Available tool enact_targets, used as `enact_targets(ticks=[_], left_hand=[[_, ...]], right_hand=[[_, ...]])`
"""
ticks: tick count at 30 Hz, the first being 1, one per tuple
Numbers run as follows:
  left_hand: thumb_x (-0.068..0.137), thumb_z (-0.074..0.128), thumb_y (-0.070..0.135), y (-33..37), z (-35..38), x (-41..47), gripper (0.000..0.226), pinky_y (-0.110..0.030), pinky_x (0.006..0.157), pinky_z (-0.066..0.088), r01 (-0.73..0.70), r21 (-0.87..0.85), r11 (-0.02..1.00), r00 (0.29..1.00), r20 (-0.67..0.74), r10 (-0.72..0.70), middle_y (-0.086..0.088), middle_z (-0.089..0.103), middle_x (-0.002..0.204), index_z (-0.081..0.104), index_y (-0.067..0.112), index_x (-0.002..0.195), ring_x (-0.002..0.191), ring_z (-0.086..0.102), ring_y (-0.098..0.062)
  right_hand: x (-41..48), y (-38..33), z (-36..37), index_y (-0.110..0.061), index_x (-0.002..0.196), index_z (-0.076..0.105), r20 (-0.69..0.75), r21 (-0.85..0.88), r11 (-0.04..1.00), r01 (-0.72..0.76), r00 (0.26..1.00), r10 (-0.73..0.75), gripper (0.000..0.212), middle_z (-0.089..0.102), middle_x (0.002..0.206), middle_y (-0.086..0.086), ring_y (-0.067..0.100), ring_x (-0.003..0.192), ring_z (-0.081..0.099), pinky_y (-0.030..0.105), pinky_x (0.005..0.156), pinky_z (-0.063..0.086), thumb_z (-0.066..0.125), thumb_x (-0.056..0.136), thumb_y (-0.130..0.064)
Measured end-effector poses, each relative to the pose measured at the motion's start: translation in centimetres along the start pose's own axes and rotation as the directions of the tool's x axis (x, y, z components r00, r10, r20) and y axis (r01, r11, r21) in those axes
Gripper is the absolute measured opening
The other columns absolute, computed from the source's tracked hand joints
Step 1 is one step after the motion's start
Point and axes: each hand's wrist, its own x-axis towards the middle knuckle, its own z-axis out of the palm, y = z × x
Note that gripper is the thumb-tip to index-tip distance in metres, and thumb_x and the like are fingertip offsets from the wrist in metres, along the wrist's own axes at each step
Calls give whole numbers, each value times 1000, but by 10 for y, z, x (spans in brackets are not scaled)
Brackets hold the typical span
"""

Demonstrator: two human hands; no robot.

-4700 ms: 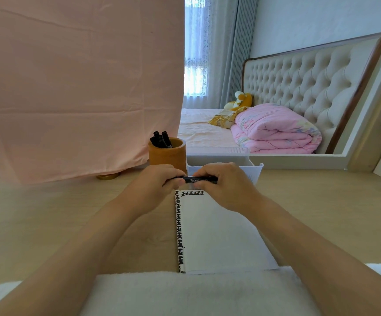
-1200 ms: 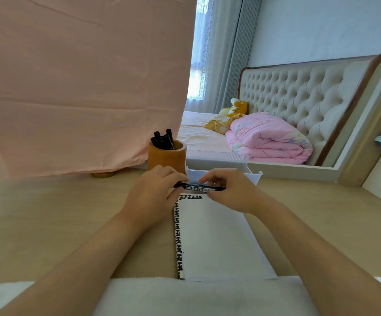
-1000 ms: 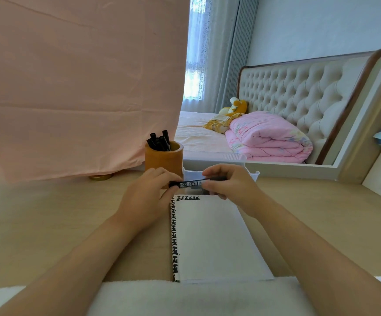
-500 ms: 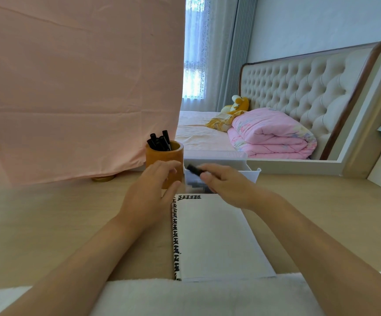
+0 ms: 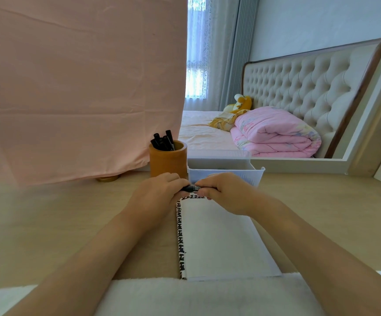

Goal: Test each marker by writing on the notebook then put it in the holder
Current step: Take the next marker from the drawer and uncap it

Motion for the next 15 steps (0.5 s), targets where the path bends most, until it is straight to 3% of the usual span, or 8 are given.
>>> enact_targets(ticks=[4,7,12,15], left_hand=[[99,45,40,0,-1,2,28,-31,67,49,80,-8,997,996,44,-80,12,65,92,68,28,112,82,55,-6],[101,44,42,-1,0,4,27,-26,69,46,136,-52,989,989,71,-132,14,61,89,67,30,108,81,52,-4],[98,52,37,-6,1,3,24,-28,63,43,45,5,999,999,16,-45,12,64,93,68,28,114,81,50,-7],[97,54,36,-6,0,1,23,-29,61,44,21,6,1000,1000,10,-21,12,63,96,68,27,114,83,50,-7]], right_hand=[[2,5,5,-24,108,73,-165,-165,976,140,972,-167,21,51,76,-20,6,72,52,17,68,41,54,101,-28],[1,4,4,-26,106,74,-247,-274,944,182,936,-252,19,54,80,-18,5,72,53,11,64,35,57,100,-31],[0,1,3,-29,102,73,-104,-105,991,80,990,-91,23,57,73,-21,9,71,56,25,65,45,50,102,-33],[0,0,2,-29,100,74,-62,-24,999,36,997,-37,23,58,70,-21,9,69,56,23,65,44,51,102,-32]])
